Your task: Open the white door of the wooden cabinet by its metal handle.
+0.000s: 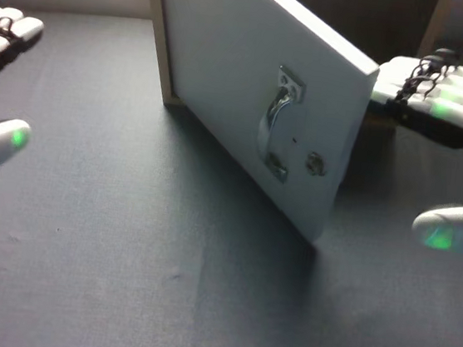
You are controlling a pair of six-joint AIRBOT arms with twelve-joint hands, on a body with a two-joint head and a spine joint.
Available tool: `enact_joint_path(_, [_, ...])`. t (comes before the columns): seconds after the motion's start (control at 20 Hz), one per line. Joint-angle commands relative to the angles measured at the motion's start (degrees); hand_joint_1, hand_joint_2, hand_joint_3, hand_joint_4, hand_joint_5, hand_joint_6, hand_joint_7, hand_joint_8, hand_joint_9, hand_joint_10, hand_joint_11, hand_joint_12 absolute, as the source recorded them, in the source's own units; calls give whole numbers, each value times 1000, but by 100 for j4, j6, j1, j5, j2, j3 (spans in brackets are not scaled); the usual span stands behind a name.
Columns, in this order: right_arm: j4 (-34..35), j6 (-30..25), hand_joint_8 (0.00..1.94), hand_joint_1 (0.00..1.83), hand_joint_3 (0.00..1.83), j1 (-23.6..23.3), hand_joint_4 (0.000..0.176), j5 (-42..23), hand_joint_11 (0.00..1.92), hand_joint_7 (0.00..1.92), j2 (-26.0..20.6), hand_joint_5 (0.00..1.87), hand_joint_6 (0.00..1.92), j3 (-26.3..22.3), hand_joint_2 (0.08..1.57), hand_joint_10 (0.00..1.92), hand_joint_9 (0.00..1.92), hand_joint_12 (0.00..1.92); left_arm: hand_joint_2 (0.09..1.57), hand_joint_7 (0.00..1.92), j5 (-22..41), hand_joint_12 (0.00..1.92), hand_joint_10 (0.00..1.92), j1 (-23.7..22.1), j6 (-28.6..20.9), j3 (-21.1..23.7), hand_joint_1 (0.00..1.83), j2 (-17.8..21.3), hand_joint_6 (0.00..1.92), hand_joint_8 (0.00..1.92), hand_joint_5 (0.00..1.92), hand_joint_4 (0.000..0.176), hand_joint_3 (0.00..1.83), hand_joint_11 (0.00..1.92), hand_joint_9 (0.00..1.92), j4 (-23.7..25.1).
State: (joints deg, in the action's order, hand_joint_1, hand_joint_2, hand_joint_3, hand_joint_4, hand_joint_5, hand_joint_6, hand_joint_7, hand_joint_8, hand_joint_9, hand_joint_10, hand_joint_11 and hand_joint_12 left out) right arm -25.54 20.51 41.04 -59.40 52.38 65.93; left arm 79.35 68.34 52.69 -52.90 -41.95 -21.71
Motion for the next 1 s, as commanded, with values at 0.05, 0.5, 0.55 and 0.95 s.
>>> enact_joint_path(0.05, [101, -65, 0, 0, 5, -126, 0, -659, 0, 0, 77, 0, 0, -10, 1224, 0, 0, 0, 1571, 0, 835, 0, 0, 98, 31, -7, 0, 60, 0, 0, 0, 0, 51, 0, 0, -221])
enact_joint_path(0.5, [-682, -445, 0, 0, 11, -554, 0, -490, 0, 0, 800, 0, 0, 221, 1261, 0, 0, 0, 1453, 0, 959, 0, 0, 336, -22, 31, 0, 55, 0, 0, 0, 0, 8, 0, 0, -362])
enact_joint_path(0.55, [-769, -471, 0, 0, 10, -610, 0, -447, 0, 0, 867, 0, 0, 251, 1259, 0, 0, 0, 1411, 0, 954, 0, 0, 337, -22, 30, 0, 52, 0, 0, 0, 0, 0, 0, 0, -362])
enact_joint_path(0.95, [-982, -649, 0, 0, 18, -884, 0, -343, 0, 0, 1361, 0, 0, 481, 1292, 0, 0, 0, 1530, 0, 937, 0, 0, 394, -77, 70, 0, 51, 0, 0, 0, 0, 41, 0, 0, -354])
